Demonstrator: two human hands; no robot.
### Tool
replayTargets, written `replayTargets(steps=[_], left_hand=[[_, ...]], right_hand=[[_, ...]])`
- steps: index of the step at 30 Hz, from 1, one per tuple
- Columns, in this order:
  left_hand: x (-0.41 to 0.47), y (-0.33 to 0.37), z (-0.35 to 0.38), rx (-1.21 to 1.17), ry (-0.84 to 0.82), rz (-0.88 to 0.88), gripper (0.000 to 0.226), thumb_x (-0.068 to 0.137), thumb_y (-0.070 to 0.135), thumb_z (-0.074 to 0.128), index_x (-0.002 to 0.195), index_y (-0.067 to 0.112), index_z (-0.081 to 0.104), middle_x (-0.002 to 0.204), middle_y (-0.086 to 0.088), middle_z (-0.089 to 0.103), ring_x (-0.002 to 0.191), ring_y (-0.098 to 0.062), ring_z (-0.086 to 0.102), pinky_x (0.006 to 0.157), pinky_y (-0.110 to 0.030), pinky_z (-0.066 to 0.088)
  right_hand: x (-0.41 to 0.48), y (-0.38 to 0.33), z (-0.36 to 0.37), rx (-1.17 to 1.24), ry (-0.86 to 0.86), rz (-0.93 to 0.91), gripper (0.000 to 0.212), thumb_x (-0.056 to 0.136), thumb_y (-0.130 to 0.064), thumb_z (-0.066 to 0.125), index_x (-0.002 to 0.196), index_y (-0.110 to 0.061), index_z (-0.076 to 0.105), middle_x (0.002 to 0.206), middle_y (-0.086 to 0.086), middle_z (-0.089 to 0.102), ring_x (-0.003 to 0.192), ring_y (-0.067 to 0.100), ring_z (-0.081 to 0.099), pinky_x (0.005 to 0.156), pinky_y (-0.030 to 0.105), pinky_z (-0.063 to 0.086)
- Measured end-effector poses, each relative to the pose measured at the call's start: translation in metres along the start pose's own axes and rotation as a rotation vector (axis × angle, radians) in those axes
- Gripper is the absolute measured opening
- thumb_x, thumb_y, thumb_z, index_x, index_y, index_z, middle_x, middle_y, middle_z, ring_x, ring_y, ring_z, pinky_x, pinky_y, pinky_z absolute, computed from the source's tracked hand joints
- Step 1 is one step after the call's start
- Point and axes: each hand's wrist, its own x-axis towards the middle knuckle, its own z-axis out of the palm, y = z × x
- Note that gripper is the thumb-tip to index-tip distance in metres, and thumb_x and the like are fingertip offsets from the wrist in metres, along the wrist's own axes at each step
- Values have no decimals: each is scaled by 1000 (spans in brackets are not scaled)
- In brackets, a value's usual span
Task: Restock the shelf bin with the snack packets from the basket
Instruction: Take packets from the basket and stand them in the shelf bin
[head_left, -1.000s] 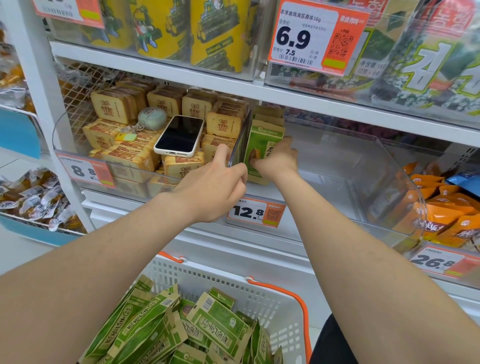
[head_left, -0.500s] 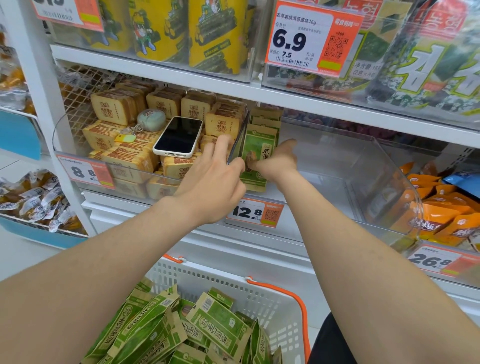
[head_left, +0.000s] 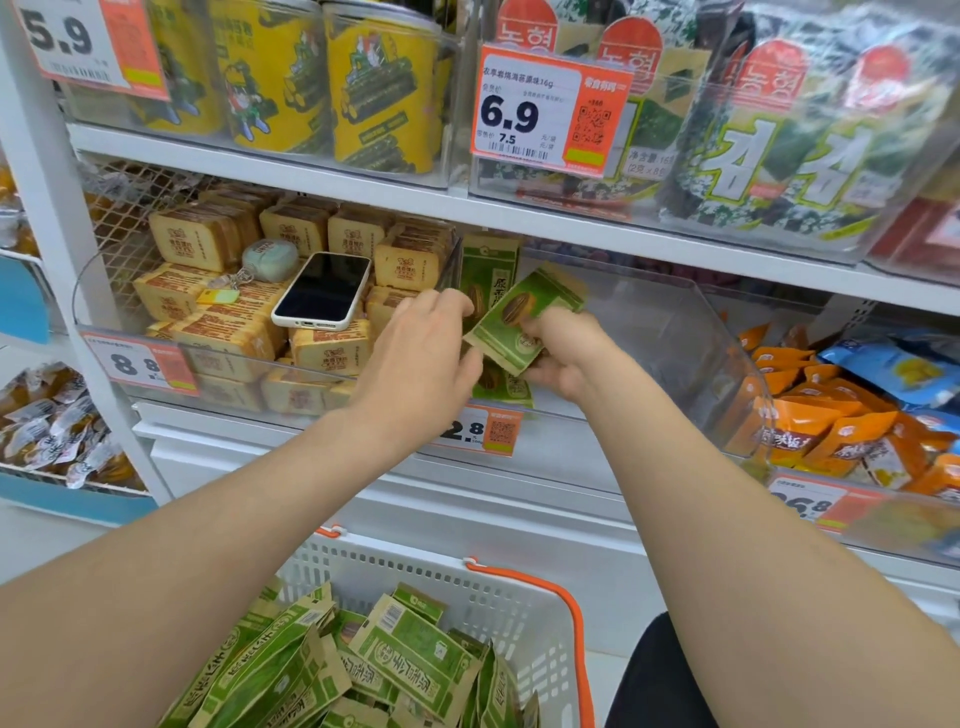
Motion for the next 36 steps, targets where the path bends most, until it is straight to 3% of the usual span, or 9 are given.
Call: replayTargets(steps=[3, 6, 11, 16, 21, 24, 29, 31, 36], left_hand=[[4, 6, 1, 6, -23, -106, 50, 103, 49, 60, 135, 11, 58, 127, -6, 66, 121, -29, 56, 96, -40, 45], [8, 12, 4, 64, -48, -216, 49, 99, 65, 53, 100, 19, 70, 105, 2, 72, 108, -31, 55, 82, -44, 35], [7, 26, 1, -142, -67, -324, 22, 97, 35, 73, 79, 21, 74, 66, 5, 69, 83, -16, 56, 75, -39, 22], [2, 33, 5, -23, -93, -104, 30, 98, 25, 71, 69, 24, 63, 62, 7, 61, 91, -22, 53, 77, -40, 20], [8, 23, 2, -22, -156, 63, 43, 100, 32, 68, 68, 49, 45, 85, 6, 50, 102, -26, 40, 76, -37, 14], [13, 17, 3, -45, -157, 111, 38, 100, 34, 68, 72, 50, 49, 93, 6, 41, 106, -29, 38, 81, -37, 15], [12, 12, 10, 87, -60, 116, 17, 97, 47, 70, 86, 35, 68, 90, 16, 58, 109, -20, 40, 83, -39, 15], [13, 7, 8, 158, -52, 100, 27, 92, 62, 68, 108, 40, 73, 112, 19, 66, 119, -20, 41, 88, -43, 21], [9, -15, 8, 331, -64, 124, 36, 99, 42, 63, 133, 29, 64, 152, -7, 39, 137, -33, 32, 106, -54, 29]], right_hand=[[-19, -6, -3, 231, -101, 64, 36, 99, 5, 37, 128, -1, 57, 119, 25, 72, 102, 36, 74, 80, 49, 62], [-34, -9, 1, 317, -152, 102, 46, 93, 2, 31, 133, 2, 54, 130, 29, 65, 115, 43, 68, 99, 56, 54], [-42, -7, 5, 176, -153, 64, 32, 98, -26, 42, 117, -8, 59, 113, 18, 69, 94, 33, 70, 84, 46, 57], [-33, 2, 4, -189, -103, -22, 58, 98, -63, 52, 131, -16, 62, 107, 15, 79, 94, 28, 75, 95, 50, 58], [-34, -1, -4, -253, -300, 59, 62, 105, -66, 33, 132, -22, 67, 128, 10, 73, 110, 21, 69, 104, 43, 54], [-34, -4, -4, -284, -307, 79, 52, 106, -60, 37, 118, -21, 70, 100, 7, 77, 93, 21, 66, 84, 36, 56], [-25, -7, -7, -297, -141, 8, 45, 95, -56, 54, 110, -16, 69, 91, 7, 78, 89, 27, 74, 94, 51, 59], [-20, -6, -11, -327, -10, -18, 42, 91, -55, 63, 107, -16, 64, 94, 9, 77, 87, 28, 75, 85, 51, 63], [-7, 3, -4, -662, 67, -5, 68, 74, -70, 75, 119, -22, 63, 118, 5, 69, 104, 23, 69, 93, 41, 57]])
